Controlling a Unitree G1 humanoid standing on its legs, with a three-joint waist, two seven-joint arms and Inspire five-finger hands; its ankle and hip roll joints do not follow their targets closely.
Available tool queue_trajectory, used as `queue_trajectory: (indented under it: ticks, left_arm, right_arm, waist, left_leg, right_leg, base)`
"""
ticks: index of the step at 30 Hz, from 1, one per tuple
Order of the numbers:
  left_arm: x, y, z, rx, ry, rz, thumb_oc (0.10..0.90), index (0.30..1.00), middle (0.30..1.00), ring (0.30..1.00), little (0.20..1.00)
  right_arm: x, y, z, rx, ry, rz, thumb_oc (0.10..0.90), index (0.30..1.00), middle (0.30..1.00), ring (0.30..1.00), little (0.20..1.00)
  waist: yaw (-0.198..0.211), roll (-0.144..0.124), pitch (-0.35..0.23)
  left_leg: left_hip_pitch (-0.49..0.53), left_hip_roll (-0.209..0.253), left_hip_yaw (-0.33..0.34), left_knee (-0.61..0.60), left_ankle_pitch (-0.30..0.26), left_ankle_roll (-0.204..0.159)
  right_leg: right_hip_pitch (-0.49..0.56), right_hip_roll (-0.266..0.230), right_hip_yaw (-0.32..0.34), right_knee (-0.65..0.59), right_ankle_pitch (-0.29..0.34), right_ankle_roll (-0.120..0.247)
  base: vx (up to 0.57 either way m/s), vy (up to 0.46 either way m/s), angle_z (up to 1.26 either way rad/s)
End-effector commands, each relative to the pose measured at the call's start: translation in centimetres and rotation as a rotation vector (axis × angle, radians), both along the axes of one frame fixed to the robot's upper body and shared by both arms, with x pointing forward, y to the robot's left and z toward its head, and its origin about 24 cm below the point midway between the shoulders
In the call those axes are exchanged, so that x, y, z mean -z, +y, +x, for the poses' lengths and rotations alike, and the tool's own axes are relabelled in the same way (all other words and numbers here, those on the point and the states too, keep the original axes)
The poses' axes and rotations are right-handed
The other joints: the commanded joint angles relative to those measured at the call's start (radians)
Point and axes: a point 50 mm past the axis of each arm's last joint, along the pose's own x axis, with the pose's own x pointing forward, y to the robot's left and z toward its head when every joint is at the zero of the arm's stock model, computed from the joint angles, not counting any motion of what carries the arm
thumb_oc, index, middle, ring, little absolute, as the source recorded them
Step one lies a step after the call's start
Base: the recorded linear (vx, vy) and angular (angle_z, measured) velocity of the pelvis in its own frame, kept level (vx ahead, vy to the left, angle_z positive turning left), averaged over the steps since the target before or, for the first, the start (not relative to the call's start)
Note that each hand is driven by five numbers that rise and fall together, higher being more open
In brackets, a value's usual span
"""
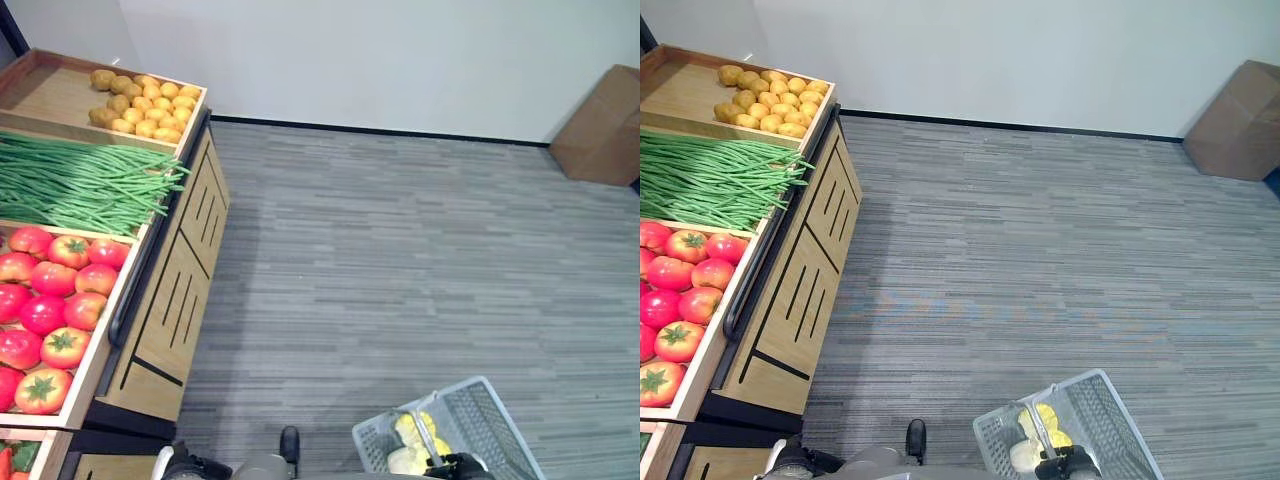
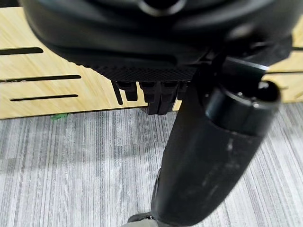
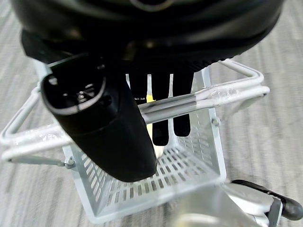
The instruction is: Get the vegetables into the basket
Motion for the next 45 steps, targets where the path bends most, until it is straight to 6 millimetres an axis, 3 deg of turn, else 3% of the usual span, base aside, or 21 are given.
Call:
queue_trajectory:
  ticks: [1, 2, 3, 4, 5, 6, 9, 10, 19, 32, 39, 45]
  left_arm:
    - [-0.4, 0.8, 0.9, 0.048, -0.021, 0.034, 0.900, 1.000, 1.000, 1.000, 1.000]
    - [-0.4, 0.8, 0.9, 0.048, -0.021, 0.034, 0.900, 1.000, 1.000, 1.000, 1.000]
    - [-0.4, 0.6, 1.0, 0.067, -0.022, 0.030, 0.900, 1.000, 1.000, 1.000, 1.000]
    - [-0.4, 0.6, 1.0, 0.067, -0.022, 0.030, 0.900, 1.000, 1.000, 1.000, 1.000]
    - [-0.4, 0.8, 1.0, 0.104, 0.006, 0.045, 0.900, 1.000, 1.000, 1.000, 1.000]
    - [-0.5, 0.7, 1.4, 0.114, -0.015, 0.038, 0.900, 1.000, 1.000, 1.000, 1.000]
    - [-0.3, 0.2, 1.2, 0.118, -0.014, 0.031, 0.900, 1.000, 1.000, 1.000, 1.000]
    - [0.0, 0.1, 0.2, 0.119, 0.020, 0.025, 0.900, 1.000, 1.000, 1.000, 1.000]
    - [0.1, 0.1, -0.6, 0.109, 0.043, 0.019, 0.900, 1.000, 1.000, 1.000, 1.000]
    - [0.1, 0.2, -0.5, 0.052, 0.020, 0.006, 0.900, 1.000, 1.000, 1.000, 1.000]
    - [0.0, 0.7, -0.9, -0.009, 0.009, 0.009, 0.900, 1.000, 1.000, 1.000, 1.000]
    - [-0.3, 1.3, -0.4, -0.023, -0.027, 0.017, 0.900, 1.000, 1.000, 1.000, 1.000]
  right_arm:
    - [-0.5, -2.4, -0.6, 0.025, 0.017, -0.072, 0.400, 0.300, 0.300, 0.300, 0.300]
    - [-0.5, -2.4, -0.6, 0.025, 0.017, -0.072, 0.400, 0.300, 0.300, 0.300, 0.300]
    - [-0.5, -2.2, -0.5, 0.020, 0.013, -0.066, 0.400, 0.300, 0.300, 0.300, 0.300]
    - [-0.5, -2.2, -0.5, 0.020, 0.012, -0.066, 0.400, 0.300, 0.300, 0.300, 0.300]
    - [-0.5, -2.1, -0.5, 0.029, 0.011, -0.065, 0.400, 0.300, 0.300, 0.300, 0.300]
    - [-0.5, -2.2, -0.8, 0.042, 0.016, -0.062, 0.400, 0.300, 0.300, 0.300, 0.300]
    - [-0.4, -2.0, -1.0, 0.041, 0.018, -0.059, 0.400, 0.300, 0.300, 0.300, 0.300]
    - [-0.2, -2.1, -2.0, 0.040, 0.051, -0.060, 0.400, 0.300, 0.300, 0.300, 0.300]
    - [-0.3, -3.0, -3.8, 0.072, 0.110, -0.077, 0.400, 0.300, 0.300, 0.300, 0.300]
    - [-0.6, -3.8, -3.0, 0.040, 0.099, -0.103, 0.400, 0.300, 0.300, 0.300, 0.300]
    - [-1.2, -5.2, -1.7, 0.007, 0.070, -0.151, 0.400, 0.300, 0.300, 0.300, 0.300]
    - [-3.0, -8.4, 0.2, 0.003, 0.015, -0.252, 0.400, 0.300, 0.300, 0.300, 0.300]
  waist:
    - [-0.031, 0.046, 0.047]
    - [-0.036, 0.046, 0.050]
    - [-0.056, 0.041, 0.063]
    - [-0.057, 0.043, 0.064]
    - [-0.092, 0.031, 0.070]
    - [-0.095, 0.028, 0.065]
    - [-0.087, 0.018, 0.052]
    - [-0.084, 0.016, 0.026]
    - [-0.093, 0.022, 0.005]
    - [-0.075, 0.031, 0.009]
    - [-0.015, 0.030, 0.014]
    - [0.081, 0.033, 0.044]
  left_leg:
    - [0.051, 0.096, -0.002, 0.001, -0.055, -0.136]
    - [0.057, 0.096, -0.008, 0.001, -0.059, -0.139]
    - [0.080, 0.090, -0.033, 0.001, -0.072, -0.149]
    - [0.080, 0.093, -0.035, 0.001, -0.070, -0.150]
    - [0.102, 0.088, -0.074, 0.001, -0.083, -0.159]
    - [0.094, 0.085, -0.087, 0.001, -0.077, -0.161]
    - [0.092, 0.082, -0.085, 0.001, -0.079, -0.164]
    - [0.091, 0.080, -0.092, 0.001, -0.080, -0.170]
    - [0.123, 0.085, -0.115, 0.001, -0.095, -0.182]
    - [0.116, 0.102, -0.169, 0.001, -0.082, -0.200]
    - [0.099, 0.109, -0.249, 0.002, -0.057, -0.216]
    - [0.022, 0.086, -0.351, 0.038, -0.013, -0.252]
  right_leg:
    - [-0.131, -0.022, -0.127, -0.289, 0.120, -0.024]
    - [-0.123, -0.023, -0.133, -0.287, 0.112, -0.025]
    - [-0.148, 0.011, -0.103, -0.413, 0.080, -0.031]
    - [-0.145, 0.014, -0.105, -0.422, 0.086, -0.033]
    - [-0.137, 0.079, 0.032, -0.560, 0.083, -0.023]
    - [-0.111, 0.093, 0.075, -0.581, 0.064, -0.023]
    - [-0.071, 0.083, 0.031, -0.645, 0.069, -0.031]
    - [-0.017, 0.088, 0.006, -0.695, 0.065, -0.042]
    - [0.045, 0.095, -0.020, -0.711, 0.038, -0.059]
    - [0.048, 0.114, -0.062, -0.682, 0.002, -0.084]
    - [0.078, 0.126, -0.143, -0.701, -0.010, -0.094]
    - [0.091, 0.125, -0.275, -0.708, -0.022, -0.100]
  base:
    - [0.24, -0.082, 0.05]
    - [0.37, -0.161, 0.12]
    - [0.14, -0.094, 0.17]
    - [0.34, -0.141, 0.33]
    - [0.20, -0.054, 0.65]
    - [0.21, -0.074, 0.90]
    - [0.04, -0.054, 0.96]
    - [0.12, -0.114, 0.38]
    - [0.05, -0.040, 0.09]
    - [0.01, -0.046, 0.13]
    - [0.00, -0.091, 0.38]
    - [-0.06, -0.076, 0.65]
